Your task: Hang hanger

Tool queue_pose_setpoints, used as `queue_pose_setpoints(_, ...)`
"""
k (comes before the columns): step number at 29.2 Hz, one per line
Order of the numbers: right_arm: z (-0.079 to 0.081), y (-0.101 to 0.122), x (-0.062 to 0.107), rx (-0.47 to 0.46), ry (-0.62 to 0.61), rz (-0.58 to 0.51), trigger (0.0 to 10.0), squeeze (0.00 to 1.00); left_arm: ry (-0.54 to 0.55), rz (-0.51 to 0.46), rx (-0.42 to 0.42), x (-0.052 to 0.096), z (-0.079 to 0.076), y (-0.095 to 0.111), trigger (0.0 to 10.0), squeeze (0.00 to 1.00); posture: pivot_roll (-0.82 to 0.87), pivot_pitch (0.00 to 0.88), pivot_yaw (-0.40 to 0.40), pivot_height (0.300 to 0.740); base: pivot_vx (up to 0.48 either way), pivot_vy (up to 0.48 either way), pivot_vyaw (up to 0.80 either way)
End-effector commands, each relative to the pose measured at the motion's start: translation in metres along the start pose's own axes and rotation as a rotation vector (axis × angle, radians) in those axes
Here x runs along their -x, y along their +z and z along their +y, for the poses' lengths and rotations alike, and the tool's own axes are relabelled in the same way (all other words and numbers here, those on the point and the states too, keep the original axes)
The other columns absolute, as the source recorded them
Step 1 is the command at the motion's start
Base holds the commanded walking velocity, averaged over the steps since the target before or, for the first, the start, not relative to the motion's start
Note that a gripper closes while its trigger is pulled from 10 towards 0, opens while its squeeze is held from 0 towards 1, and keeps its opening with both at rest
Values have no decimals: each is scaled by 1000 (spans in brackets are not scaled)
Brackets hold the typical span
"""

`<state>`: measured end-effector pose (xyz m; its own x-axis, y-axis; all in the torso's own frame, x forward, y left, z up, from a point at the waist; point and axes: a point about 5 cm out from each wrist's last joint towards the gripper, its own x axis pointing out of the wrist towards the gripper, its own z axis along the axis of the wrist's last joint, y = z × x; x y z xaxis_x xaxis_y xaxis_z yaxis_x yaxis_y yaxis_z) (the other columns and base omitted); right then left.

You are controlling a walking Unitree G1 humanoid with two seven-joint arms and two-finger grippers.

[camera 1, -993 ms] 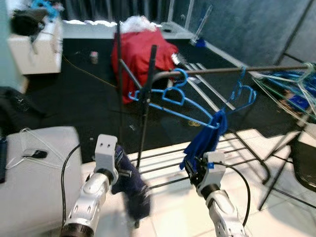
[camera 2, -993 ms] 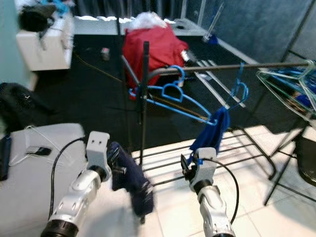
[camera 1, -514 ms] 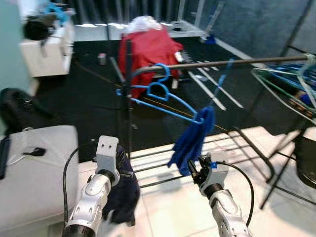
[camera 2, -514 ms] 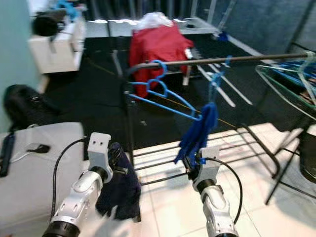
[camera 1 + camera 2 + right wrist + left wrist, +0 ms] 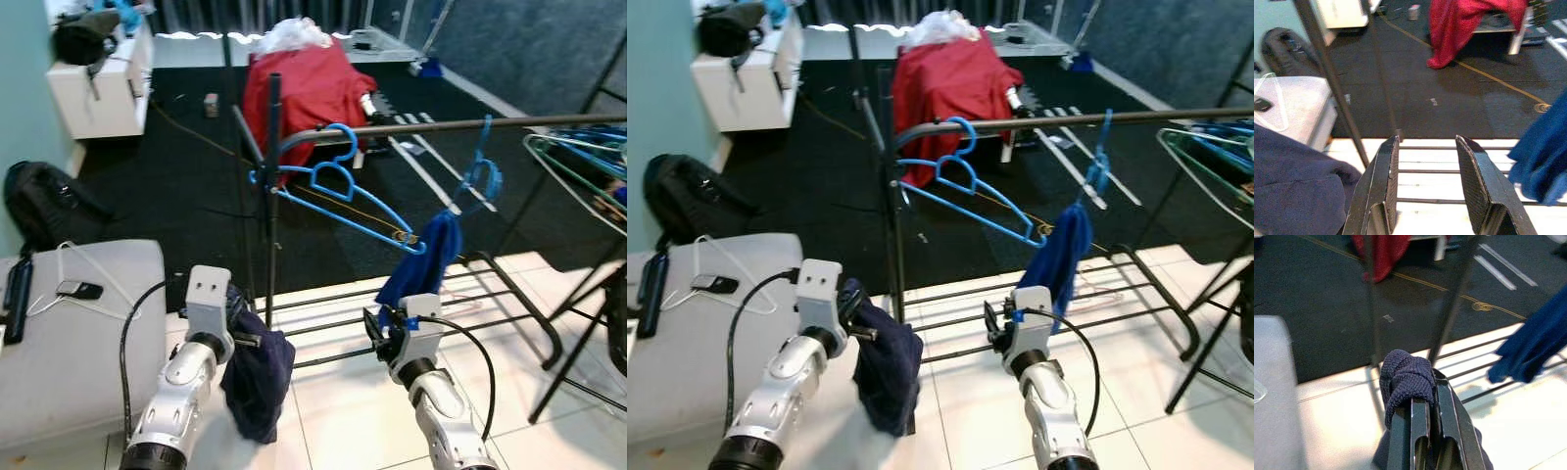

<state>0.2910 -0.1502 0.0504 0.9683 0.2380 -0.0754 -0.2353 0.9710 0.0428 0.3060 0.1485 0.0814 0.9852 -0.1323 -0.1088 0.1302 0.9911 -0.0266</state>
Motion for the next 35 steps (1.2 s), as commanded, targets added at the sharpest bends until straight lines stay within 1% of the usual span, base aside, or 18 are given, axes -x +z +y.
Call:
queue_pose_setpoints(1, -7, 0, 3, -10, -24, -6, 10000, 0, -9, -15, -3, -1, -5, 3, 10000, 0, -80, 63, -61, 740, 0, 0, 0)
queue_pose_setpoints(4, -8, 0, 3, -25, -30, -7, 10000, 0, 3, -18, 9, -1, -4, 3, 10000, 0, -80, 63, -61, 740, 0, 0, 0)
queue_pose_setpoints(17, -8, 1, 2, -17, -26, -8, 10000, 0, 17, -19, 20, -2, -2, 3, 10000, 0, -81, 53, -62, 740, 0, 0, 0)
queue_pose_setpoints(22, -9, 6, 1, -18, -24, -39, 10000, 0, 4, -26, 34, -2, -4, 4, 10000, 0, -82, 46, -61, 740, 0, 0, 0)
queue_pose_setpoints(24, -9, 30, 1, 17, -21, -203, 10000, 0, -5, -34, 23, -2, -5, 5, 10000, 0, -82, 43, -61, 740, 0, 0, 0)
queue_pose_setpoints(26, -9, 30, 1, 17, -21, -203, 10000, 0, -5, -34, 23, -2, -5, 5, 10000, 0, -82, 43, -61, 740, 0, 0, 0)
queue_pose_setpoints(27, -8, 39, 1, 28, -16, -262, 10000, 0, -6, -38, 17, -2, -5, 5, 10000, 0, -82, 43, -61, 740, 0, 0, 0)
queue_pose_setpoints(28, -8, 39, 1, 28, -16, -262, 10000, 0, -6, -38, 17, -2, -5, 5, 10000, 0, -82, 43, -61, 740, 0, 0, 0)
queue_pose_setpoints(29, -7, 59, 2, 74, -9, -373, 10000, 0, 3, -46, 18, -2, -4, 6, 10000, 0, -86, 40, -58, 740, 0, 0, 0)
queue_pose_setpoints(31, -7, 59, 2, 74, -9, -373, 10000, 0, 3, -46, 18, -2, -4, 6, 10000, 0, -86, 40, -58, 740, 0, 0, 0)
queue_pose_setpoints(32, -7, 75, 2, 104, -3, -455, 10000, 0, 10, -52, 20, -3, -3, 7, 10000, 0, -85, 40, -57, 740, 0, 0, 0)
queue_pose_setpoints(33, -7, 90, 1, 112, -1, -519, 10000, 0, 15, -60, 23, -3, -2, 8, 10000, 0, -85, 40, -57, 740, 0, 0, 0)
queue_pose_setpoints(34, -7, 90, 1, 112, -1, -519, 10000, 0, 15, -60, 23, -3, -2, 8, 10000, 0, -85, 40, -57, 740, 0, 0, 0)
queue_pose_setpoints(35, -7, 104, -3, 122, 16, -550, 10000, 0, 22, -68, 27, -3, 0, 10, 10000, 0, -85, 41, -54, 740, 0, 0, 0)
